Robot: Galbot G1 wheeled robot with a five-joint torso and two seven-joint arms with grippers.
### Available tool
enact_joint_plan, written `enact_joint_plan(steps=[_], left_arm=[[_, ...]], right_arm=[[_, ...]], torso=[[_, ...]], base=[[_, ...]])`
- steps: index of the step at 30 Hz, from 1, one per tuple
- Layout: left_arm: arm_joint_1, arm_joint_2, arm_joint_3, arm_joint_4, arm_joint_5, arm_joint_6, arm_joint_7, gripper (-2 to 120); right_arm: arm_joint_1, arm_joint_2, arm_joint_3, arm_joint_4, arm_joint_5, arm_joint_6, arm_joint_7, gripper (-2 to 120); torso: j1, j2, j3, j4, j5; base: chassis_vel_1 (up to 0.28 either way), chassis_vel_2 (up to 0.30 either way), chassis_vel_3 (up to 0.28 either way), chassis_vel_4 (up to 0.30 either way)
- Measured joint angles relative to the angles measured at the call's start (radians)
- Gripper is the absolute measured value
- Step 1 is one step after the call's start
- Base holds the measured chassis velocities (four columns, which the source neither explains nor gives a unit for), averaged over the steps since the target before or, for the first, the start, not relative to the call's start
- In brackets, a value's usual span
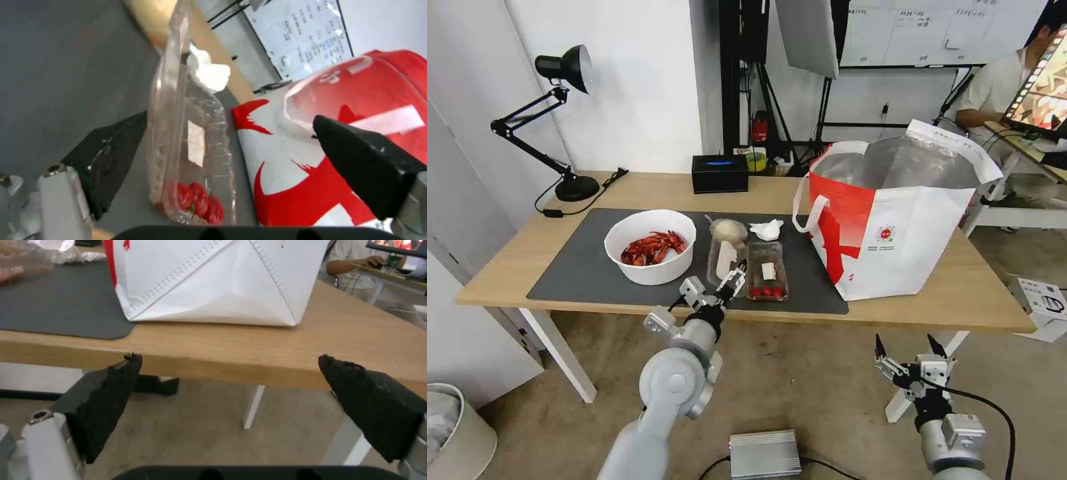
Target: Pick up the trash from the table and place it into the takeout bag.
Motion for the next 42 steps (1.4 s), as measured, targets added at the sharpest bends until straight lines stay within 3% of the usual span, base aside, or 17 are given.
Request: enact_joint_plan(steps=[9, 20, 25, 28, 29, 32, 42], left_arm=[[0.003, 0.017, 0.027, -0.003, 0.145, -0.023, 0.062, 100], [-0.014, 0.007, 0.113, 0.042, 0.364, -0.037, 0.211, 100], [-0.023, 0.01, 0.123, 0.069, 0.473, -0.04, 0.25, 95], [-0.033, 0.016, 0.119, 0.109, 0.612, -0.056, 0.288, 85], [-0.033, 0.016, 0.119, 0.109, 0.612, -0.056, 0.288, 85], [-0.047, 0.026, 0.101, 0.165, 0.777, -0.121, 0.335, 70], [-0.066, 0.082, 0.076, 0.219, 0.991, -0.193, 0.445, 36]], right_arm=[[0.007, 0.012, 0.0, 0.004, 0.003, 0.001, -0.002, 100], [0.002, 0.01, 0.013, 0.021, 0.012, 0.001, -0.002, 100], [0.002, 0.014, 0.01, 0.027, 0.022, 0.001, -0.003, 100], [0.006, 0.011, 0.001, 0.041, 0.071, 0.003, -0.017, 100], [0.006, 0.011, 0.001, 0.041, 0.071, 0.003, -0.017, 100], [0.016, -0.006, -0.018, 0.06, 0.134, 0.004, -0.031, 100], [0.089, -0.037, -0.101, 0.119, 0.367, -0.082, -0.02, 100]], torso=[[0.0, 0.0, 0.0, 0.0, 0.0001], [0.0, 0.0, 0.0, -0.0001, 0.0001], [0.0, 0.0, 0.0, -0.0001, 0.0], [0.0, 0.0, 0.0, 0.0, 0.0001], [0.0, 0.0, 0.0, 0.0, 0.0001], [0.0, 0.0, 0.0, 0.0, -0.0001], [0.0, 0.0, 0.0, 0.0, -0.0001]], base=[[0.0, 0.0, 0.0, 0.0], [0.0, 0.0, 0.0, 0.0], [0.0, 0.0, 0.0, 0.0], [0.0, 0.0, 0.0, 0.0], [0.0, 0.0, 0.0, 0.0], [0.0, 0.0, 0.0, 0.0], [0.0, 0.0, 0.0, 0.0]])
